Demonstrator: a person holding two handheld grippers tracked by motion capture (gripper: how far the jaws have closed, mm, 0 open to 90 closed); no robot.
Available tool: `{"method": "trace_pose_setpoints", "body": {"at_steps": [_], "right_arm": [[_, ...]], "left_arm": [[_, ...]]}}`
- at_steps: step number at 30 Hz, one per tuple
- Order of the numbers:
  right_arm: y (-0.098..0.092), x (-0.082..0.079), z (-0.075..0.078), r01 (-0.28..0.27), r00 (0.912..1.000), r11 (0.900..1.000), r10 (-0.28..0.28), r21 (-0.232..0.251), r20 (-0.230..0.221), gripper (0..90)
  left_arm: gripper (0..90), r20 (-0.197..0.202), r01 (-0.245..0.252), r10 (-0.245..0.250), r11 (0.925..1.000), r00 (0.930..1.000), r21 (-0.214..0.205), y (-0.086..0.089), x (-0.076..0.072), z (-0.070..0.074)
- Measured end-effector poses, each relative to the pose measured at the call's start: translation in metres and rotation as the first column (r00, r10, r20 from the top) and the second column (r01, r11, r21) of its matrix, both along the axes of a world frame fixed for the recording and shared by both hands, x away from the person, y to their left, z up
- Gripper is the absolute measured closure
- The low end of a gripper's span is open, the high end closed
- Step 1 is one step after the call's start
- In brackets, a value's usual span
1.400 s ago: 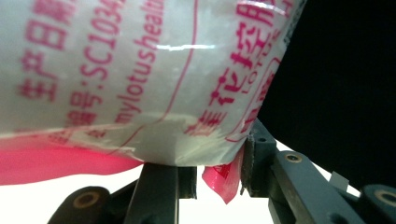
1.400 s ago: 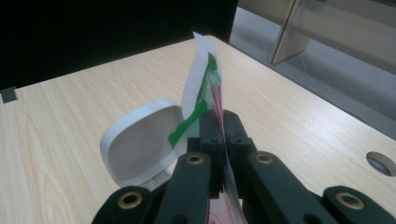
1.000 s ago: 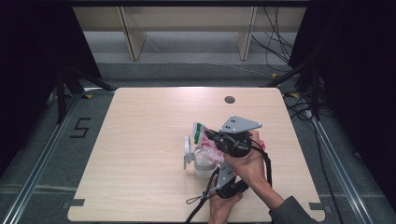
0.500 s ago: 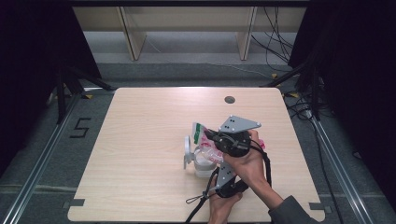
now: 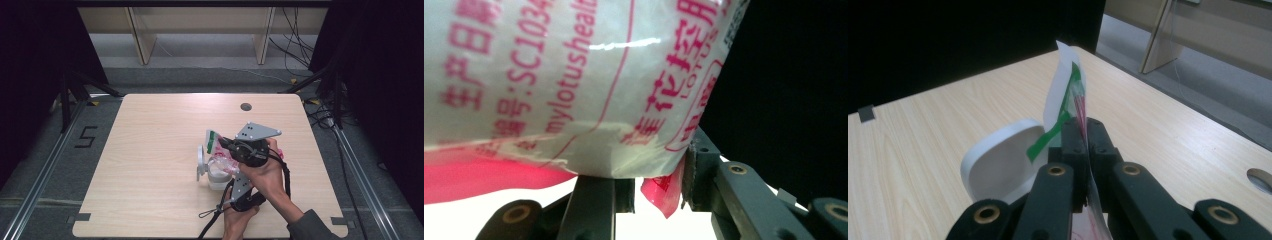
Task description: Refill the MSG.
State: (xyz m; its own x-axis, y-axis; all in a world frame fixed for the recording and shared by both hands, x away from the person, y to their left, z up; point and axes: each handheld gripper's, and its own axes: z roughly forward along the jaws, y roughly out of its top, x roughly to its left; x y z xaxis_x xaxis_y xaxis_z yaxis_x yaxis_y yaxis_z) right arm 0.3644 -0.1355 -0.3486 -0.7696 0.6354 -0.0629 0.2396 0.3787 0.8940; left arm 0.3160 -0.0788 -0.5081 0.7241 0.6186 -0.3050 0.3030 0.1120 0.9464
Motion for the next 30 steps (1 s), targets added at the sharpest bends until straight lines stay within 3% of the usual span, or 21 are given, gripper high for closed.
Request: {"method": "trace_pose_setpoints", "body": {"at_steps": [11,13,14,15,16,17,18,22,23,24,25,30], "right_arm": [[0.0043,-0.0001,-0.0023,0.004,1.0000,0.9999,-0.003,-0.012,0.007,89.7],[0.0036,-0.0010,-0.0009,0.006,0.9999,1.0000,-0.006,-0.004,-0.013,89.7],[0.0039,-0.0008,-0.0015,0.009,0.9999,1.0000,-0.009,-0.002,-0.008,89.7],[0.0052,-0.0002,-0.0026,-0.001,0.9999,0.9999,0.001,-0.015,0.011,89.7],[0.0065,-0.0019,-0.0031,0.003,0.9999,0.9998,-0.003,-0.020,-0.016,89.7],[0.0068,-0.0017,-0.0031,0.007,1.0000,0.9997,-0.007,-0.021,-0.006,89.6],[0.0069,-0.0009,-0.0024,-0.001,1.0000,0.9998,0.001,-0.018,0.003,89.6],[0.0072,-0.0010,-0.0028,-0.009,1.0000,0.9996,0.009,-0.025,-0.001,89.6],[0.0084,-0.0021,-0.0033,0.004,1.0000,0.9998,-0.004,-0.019,-0.003,89.6],[0.0074,-0.0010,-0.0026,-0.002,1.0000,0.9998,0.003,-0.021,0.003,89.6],[0.0069,-0.0006,-0.0021,-0.005,1.0000,0.9999,0.005,-0.014,0.000,89.6],[0.0067,0.0000,-0.0019,-0.009,1.0000,0.9997,0.009,-0.023,0.000,89.6]], "left_arm": [[70.7,0.000,-0.009,0.009,0.9999,1.0000,0.012,0.0007,-0.0023,0.0015],[70.7,0.007,-0.002,0.002,1.0000,1.0000,0.002,0.0008,-0.0013,0.0009],[70.7,-0.002,-0.004,0.004,0.9979,1.0000,-0.065,-0.0038,-0.0023,0.0013],[70.7,0.002,0.001,-0.001,1.0000,1.0000,0.001,0.0004,-0.0016,0.0008],[70.7,-0.002,-0.005,0.005,1.0000,1.0000,0.006,0.0005,-0.0022,0.0012],[70.7,0.009,0.003,-0.003,1.0000,1.0000,-0.007,0.0003,-0.0014,0.0009],[70.7,-0.001,-0.009,0.009,0.9999,1.0000,0.015,0.0014,-0.0029,0.0025],[70.8,-0.003,-0.010,0.010,0.9998,0.9999,0.020,0.0012,-0.0033,0.0023],[70.8,0.000,-0.006,0.006,0.9999,1.0000,0.011,0.0011,-0.0030,0.0023],[70.8,-0.004,-0.004,0.004,0.9990,1.0000,-0.044,-0.0022,-0.0039,0.0029],[70.8,0.002,-0.004,0.004,1.0000,1.0000,0.007,0.0011,-0.0030,0.0026],[70.8,0.003,-0.005,0.005,1.0000,1.0000,0.006,0.0012,-0.0030,0.0026]]}}
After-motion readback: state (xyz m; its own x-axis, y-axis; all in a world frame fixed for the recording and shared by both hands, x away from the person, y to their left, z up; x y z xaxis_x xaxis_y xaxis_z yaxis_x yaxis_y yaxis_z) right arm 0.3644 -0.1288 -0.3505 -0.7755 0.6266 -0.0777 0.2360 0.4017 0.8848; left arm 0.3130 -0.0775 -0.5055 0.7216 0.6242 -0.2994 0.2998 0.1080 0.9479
